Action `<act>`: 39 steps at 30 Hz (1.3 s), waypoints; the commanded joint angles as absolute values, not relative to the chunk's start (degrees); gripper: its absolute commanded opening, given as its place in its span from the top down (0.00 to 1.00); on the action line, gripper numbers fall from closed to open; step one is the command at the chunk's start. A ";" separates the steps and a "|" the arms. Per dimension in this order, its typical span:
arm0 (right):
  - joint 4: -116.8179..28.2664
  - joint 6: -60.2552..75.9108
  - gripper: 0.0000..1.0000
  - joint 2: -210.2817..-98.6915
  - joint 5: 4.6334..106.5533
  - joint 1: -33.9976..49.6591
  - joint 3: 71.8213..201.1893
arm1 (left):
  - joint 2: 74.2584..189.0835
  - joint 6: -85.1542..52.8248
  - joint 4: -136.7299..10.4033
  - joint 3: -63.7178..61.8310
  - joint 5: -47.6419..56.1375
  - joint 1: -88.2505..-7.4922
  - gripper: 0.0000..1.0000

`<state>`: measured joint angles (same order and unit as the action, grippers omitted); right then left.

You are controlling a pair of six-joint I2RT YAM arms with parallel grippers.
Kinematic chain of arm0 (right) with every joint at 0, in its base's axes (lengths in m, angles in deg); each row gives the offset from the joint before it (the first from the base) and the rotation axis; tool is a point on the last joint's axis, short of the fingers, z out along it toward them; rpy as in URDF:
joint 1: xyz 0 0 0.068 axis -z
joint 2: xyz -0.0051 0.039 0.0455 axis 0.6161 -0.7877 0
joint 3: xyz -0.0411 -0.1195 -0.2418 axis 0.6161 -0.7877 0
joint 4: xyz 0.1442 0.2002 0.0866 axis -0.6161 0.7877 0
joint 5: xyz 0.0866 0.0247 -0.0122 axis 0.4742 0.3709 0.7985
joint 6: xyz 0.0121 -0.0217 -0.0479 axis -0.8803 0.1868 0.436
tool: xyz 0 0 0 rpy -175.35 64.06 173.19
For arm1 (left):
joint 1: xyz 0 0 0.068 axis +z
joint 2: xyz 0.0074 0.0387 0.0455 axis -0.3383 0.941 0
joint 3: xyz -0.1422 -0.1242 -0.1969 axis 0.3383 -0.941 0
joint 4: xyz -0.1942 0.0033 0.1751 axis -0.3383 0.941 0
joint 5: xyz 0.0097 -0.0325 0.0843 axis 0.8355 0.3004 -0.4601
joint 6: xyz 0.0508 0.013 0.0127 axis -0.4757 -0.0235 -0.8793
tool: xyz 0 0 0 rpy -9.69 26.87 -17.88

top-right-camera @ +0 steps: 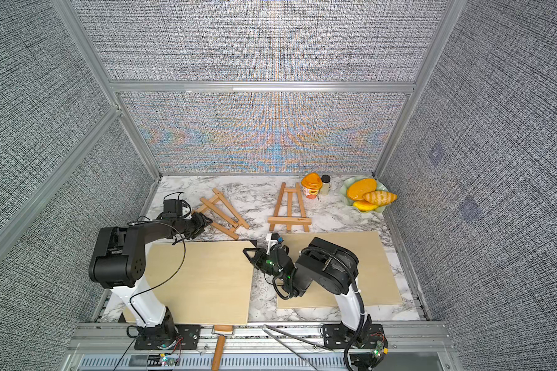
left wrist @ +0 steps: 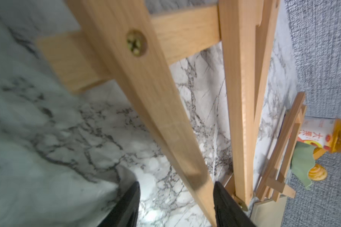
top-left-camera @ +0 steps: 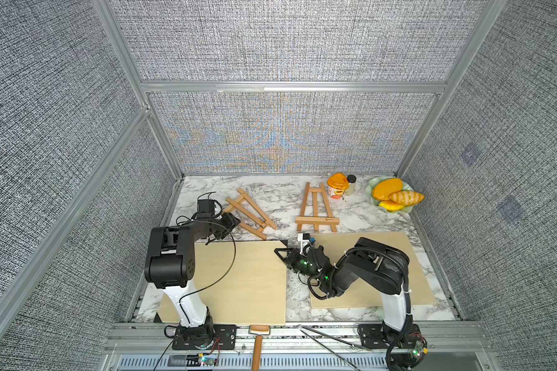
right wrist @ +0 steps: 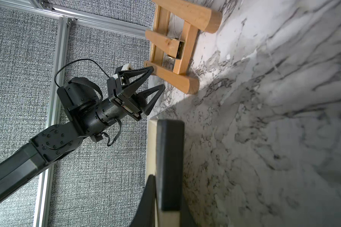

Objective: Disassemble the easel
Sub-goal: Pick up the easel at the center of the board.

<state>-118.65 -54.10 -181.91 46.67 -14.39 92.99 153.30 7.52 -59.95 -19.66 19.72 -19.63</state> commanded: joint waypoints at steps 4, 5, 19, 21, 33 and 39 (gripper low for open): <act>-106.15 -52.04 1.00 -182.79 42.99 -13.59 92.78 | 156.43 14.95 -69.30 -18.89 21.53 -19.60 0.40; -106.16 -52.01 1.00 -182.86 42.98 -13.50 92.79 | 157.00 15.52 -69.94 -18.63 21.71 -19.60 0.40; -107.05 -52.04 1.00 -184.19 41.78 -10.53 93.23 | 161.88 22.10 -80.76 -17.26 25.62 -19.38 0.71; -106.97 -51.96 1.00 -184.28 41.33 -10.27 93.30 | 161.90 22.33 -81.46 -16.52 26.32 -19.08 0.76; -104.81 -50.84 1.00 -184.80 38.67 -9.44 94.92 | 161.75 21.61 -80.74 -8.52 30.94 -14.97 0.97; -102.95 -50.46 1.00 -184.89 35.19 -8.82 97.70 | 160.00 21.68 -80.87 -7.27 33.72 -13.23 1.00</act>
